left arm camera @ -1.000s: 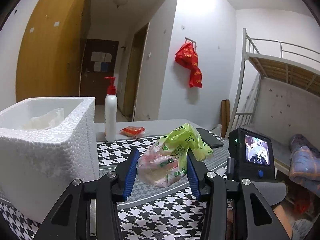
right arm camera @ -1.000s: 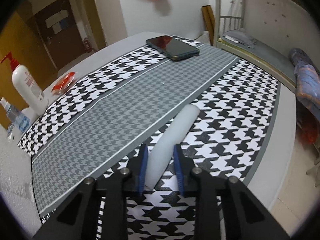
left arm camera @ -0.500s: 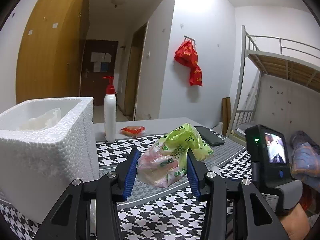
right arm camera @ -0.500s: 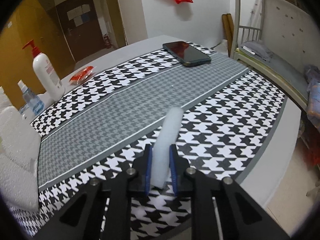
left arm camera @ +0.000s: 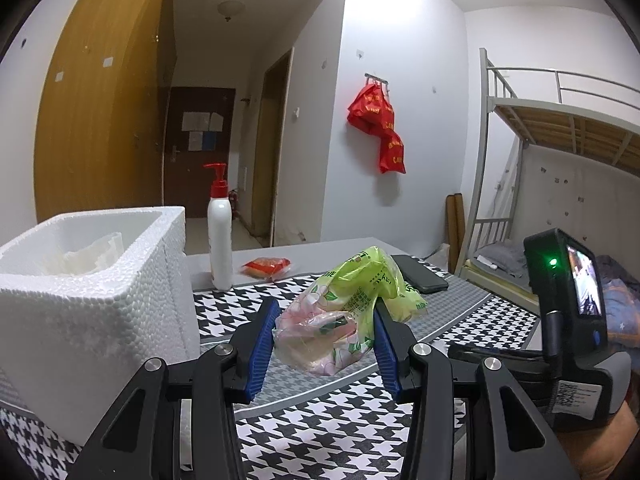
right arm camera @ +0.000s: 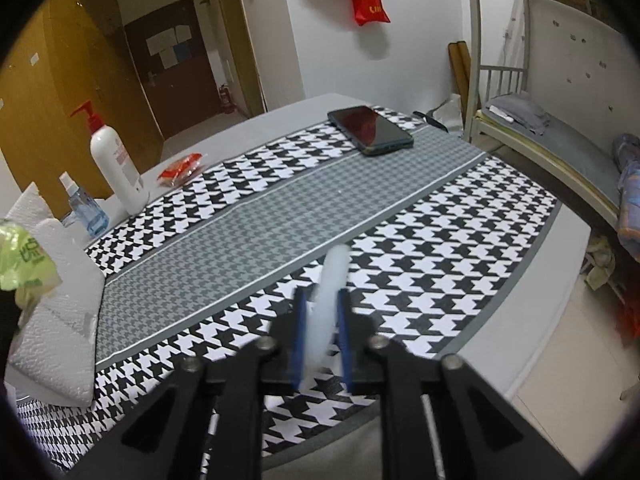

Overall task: Organize soft objects
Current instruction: 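Carry the foam tube and snack bag over the white foam box with both tools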

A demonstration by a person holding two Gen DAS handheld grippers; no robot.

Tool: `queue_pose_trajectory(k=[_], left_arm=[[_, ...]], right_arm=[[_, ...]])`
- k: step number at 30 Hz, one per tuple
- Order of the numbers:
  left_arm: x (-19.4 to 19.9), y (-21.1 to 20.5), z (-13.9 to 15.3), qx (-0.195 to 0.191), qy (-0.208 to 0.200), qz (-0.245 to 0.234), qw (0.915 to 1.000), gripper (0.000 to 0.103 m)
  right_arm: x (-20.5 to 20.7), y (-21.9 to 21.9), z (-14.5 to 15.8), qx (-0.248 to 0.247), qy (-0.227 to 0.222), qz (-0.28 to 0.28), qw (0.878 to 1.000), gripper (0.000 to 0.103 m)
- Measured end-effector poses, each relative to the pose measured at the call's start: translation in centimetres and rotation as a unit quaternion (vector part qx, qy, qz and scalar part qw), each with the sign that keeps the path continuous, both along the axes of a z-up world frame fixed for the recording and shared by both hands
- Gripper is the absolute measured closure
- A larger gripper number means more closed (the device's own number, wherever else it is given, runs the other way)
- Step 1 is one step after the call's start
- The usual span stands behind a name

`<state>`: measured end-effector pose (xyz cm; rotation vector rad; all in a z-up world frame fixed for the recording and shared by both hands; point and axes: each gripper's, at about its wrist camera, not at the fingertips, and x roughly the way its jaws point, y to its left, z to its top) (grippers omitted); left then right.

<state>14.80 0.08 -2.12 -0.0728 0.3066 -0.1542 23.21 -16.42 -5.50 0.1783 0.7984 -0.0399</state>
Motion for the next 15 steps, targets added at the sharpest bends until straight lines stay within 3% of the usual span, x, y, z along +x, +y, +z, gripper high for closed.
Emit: queue_pose_trajectory(k=[12,13,15], left_arm=[[-0.9,-0.2,0.5,0.014,-0.003,0.015,0.9998,0.056],[-0.9,-0.2,0.5,0.016,-0.003,0.017,0.9997,0.056],[-0.9,0.0,0.5,0.016,-0.001,0.023,0.9996,0.056]], right_arm=[[-1.4,-1.7,-0.5,0.015,-0.003,0.001,1.0,0.091],[-1.6,-1.8,-0.8,0.016,0.002,0.005,1.0,0.088],[-1.8,-1.7,-1.2,0.008,0.009,0.01,1.0,0.07]])
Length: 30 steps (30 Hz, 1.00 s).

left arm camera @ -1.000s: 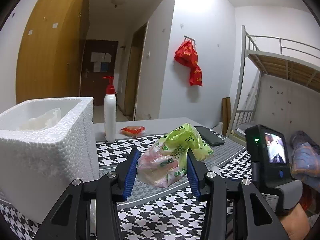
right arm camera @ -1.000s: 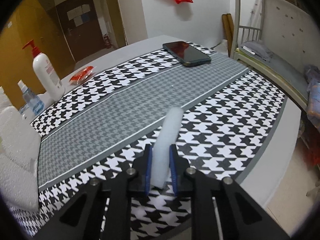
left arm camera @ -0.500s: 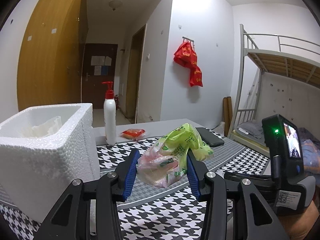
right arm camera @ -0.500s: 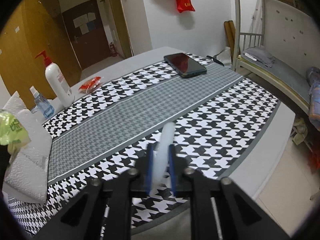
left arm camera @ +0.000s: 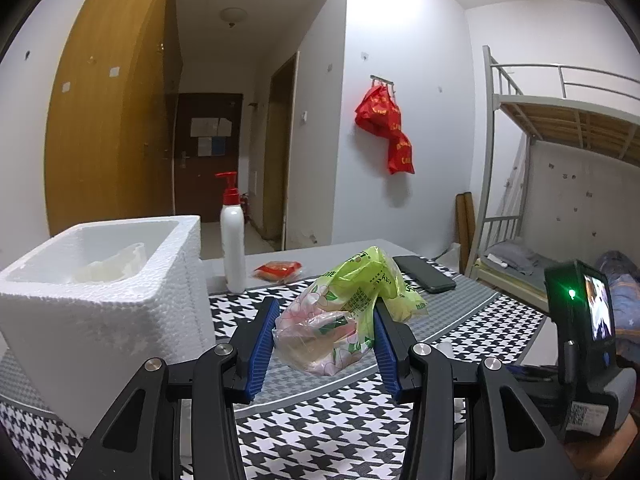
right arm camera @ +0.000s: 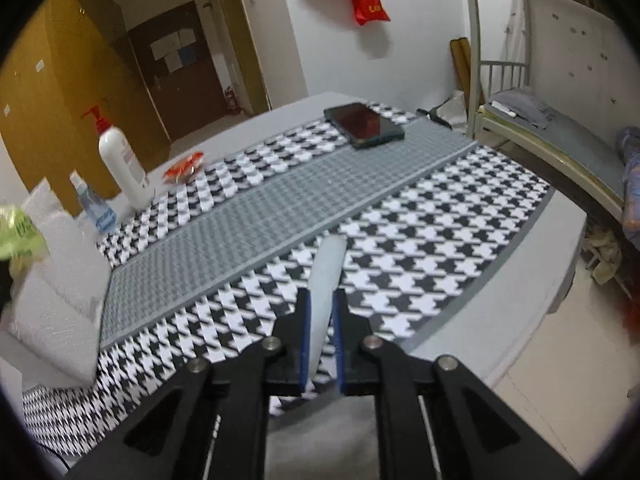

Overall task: Organize soft objects
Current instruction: 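Carry the foam tube and snack bag over the white foam box with both tools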

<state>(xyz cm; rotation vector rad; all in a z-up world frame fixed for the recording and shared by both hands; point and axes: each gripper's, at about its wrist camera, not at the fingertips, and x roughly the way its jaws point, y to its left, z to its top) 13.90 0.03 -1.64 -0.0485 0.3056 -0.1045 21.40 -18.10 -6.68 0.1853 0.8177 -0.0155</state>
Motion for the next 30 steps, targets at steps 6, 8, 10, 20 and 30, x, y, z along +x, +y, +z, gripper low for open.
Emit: queue_pose_trajectory(k=[6,8,10,20,30], left_arm=[[-0.4,0.0,0.0,0.004,0.003,0.013,0.9999,0.056],[-0.9,0.0,0.1,0.005,0.0,0.015,0.9999,0.056],[-1.3,0.0,0.3,0.008,-0.003,0.019,0.9998,0.056],[-3.3,1.3,2.1,0.008,-0.029,0.043,0.9986,0.056],[-4.7,2.4,2.9,0.009,-0.048,0.064,0.9968,0.056]], right_arm=[[-0.3,0.8,-0.7,0.004,0.003,0.022,1.0,0.062],[-0.1,1.2,-1.1,-0.002,0.008,0.028,1.0,0.059],[0.1,1.4,-1.4,0.002,0.011,0.033,0.999,0.056],[0.9,2.6,-2.5,-0.01,0.031,0.042,0.999,0.054],[1.6,2.9,-2.6,-0.031,0.033,0.028,0.999,0.048]])
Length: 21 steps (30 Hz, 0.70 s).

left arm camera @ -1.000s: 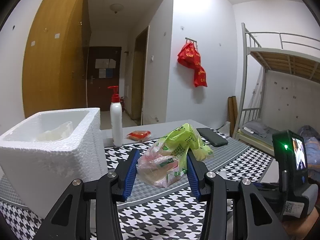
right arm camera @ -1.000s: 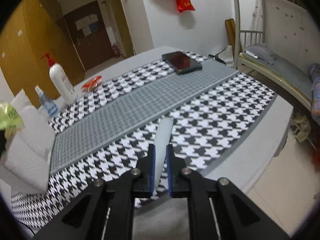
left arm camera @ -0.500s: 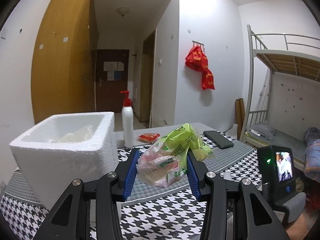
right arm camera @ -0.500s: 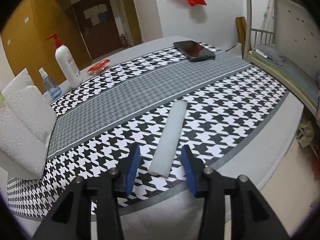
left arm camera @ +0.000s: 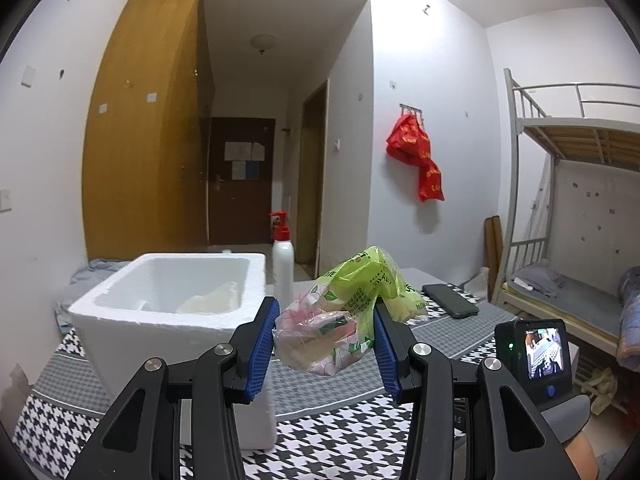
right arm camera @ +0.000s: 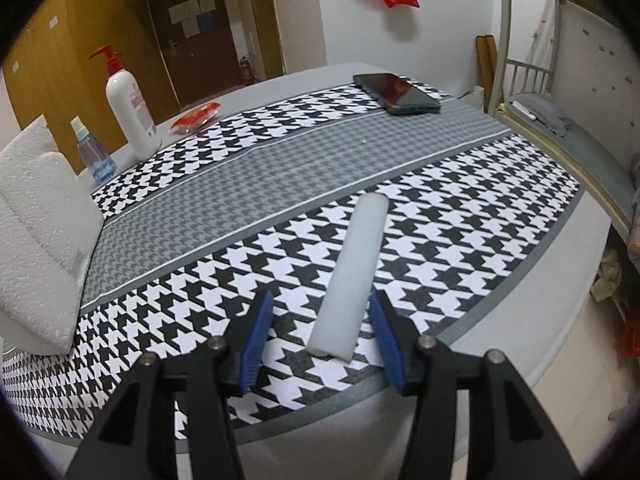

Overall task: Organize soft objects
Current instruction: 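Carry the foam tube and snack bag over the white foam box with both tools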

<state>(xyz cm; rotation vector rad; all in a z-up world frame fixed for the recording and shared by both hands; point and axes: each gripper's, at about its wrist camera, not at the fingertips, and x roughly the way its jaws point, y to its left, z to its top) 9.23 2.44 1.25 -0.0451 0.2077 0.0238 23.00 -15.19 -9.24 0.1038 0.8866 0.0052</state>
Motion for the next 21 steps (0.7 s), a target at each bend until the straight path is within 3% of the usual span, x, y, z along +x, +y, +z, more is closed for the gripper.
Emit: queue_pose_trajectory(k=[5,10,21], left_arm=[[-0.4,0.8,0.2,-0.001,-0.001,0.016,0.9999,0.056],[-0.9,1.6,0.5,0.001,-0.005,0.037,0.9993,0.056],[-1.2,2.2,0.9,0.006,-0.009,0.053,0.9985,0.056]], right_arm=[[0.5,0.2,-0.1,-0.009,-0.001,-0.003,1.0,0.049],[0.7,0.2,-0.1,-0.028,-0.003,-0.002,1.0,0.079],[-0.1,-1.3,0.9,0.026,-0.025,0.026,0.999,0.085]])
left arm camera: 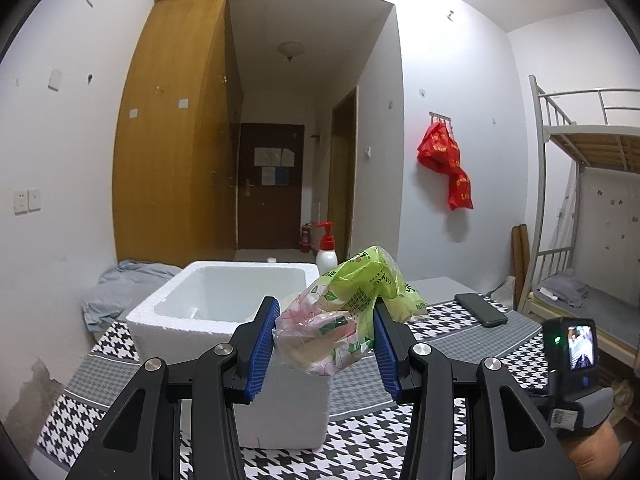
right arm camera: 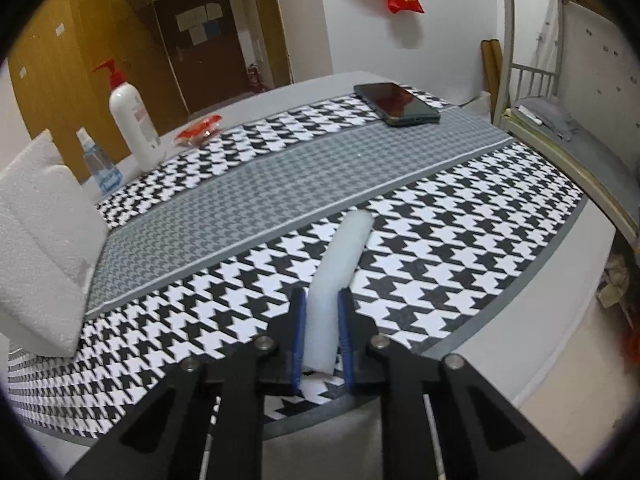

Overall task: Organize soft objects
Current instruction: 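Carry the foam tube and snack bag over the white foam box with both tools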

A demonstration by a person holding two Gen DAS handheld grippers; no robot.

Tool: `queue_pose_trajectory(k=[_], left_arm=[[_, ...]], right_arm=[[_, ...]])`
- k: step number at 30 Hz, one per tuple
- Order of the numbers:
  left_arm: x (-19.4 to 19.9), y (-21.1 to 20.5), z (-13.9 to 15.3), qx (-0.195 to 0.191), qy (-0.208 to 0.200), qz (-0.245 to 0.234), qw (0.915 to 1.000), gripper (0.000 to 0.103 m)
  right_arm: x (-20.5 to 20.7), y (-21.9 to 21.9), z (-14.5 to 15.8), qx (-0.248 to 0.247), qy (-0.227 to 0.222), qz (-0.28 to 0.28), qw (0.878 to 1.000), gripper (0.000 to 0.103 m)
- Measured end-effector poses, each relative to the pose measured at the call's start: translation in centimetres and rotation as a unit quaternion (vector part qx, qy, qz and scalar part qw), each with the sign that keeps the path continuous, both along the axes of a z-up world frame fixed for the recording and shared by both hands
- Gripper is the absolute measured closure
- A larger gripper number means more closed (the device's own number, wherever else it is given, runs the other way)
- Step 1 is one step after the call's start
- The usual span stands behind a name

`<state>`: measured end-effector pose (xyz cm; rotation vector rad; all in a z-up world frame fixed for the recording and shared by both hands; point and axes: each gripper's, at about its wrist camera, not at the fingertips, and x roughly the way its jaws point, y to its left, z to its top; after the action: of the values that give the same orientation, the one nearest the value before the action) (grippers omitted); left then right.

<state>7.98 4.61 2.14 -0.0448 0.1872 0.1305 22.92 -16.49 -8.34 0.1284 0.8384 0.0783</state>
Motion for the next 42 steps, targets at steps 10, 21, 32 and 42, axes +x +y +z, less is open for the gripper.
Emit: queue_pose_trajectory(k=[10,21,32,42], left_arm=[[-0.3,0.4,0.6,0.002,-0.006,0.017,0.9998,0.056],[-0.7,0.9,1.2,0.008,-0.009,0.046,0.9989,0.056],[-1.3,2.4,2.1,0.016,-0.019,0.091,0.9955,0.056],[-1.4,3.4,2.5,0.02,-0.019,0.125,0.9918,0.056]], right_arm=[[-1.5,0.4,3.1,0.037,-0.042,0.024,0.998,0.085],[-3.2,2.9,6.7,0.059,-0.09,0.085,0.99,0.085],[-4.1,5.2,9.8,0.082,-0.133,0.145,0.977,0.084],[-4.5,7.6,12.2,0.1,-0.162,0.205,0.96,0.084]])
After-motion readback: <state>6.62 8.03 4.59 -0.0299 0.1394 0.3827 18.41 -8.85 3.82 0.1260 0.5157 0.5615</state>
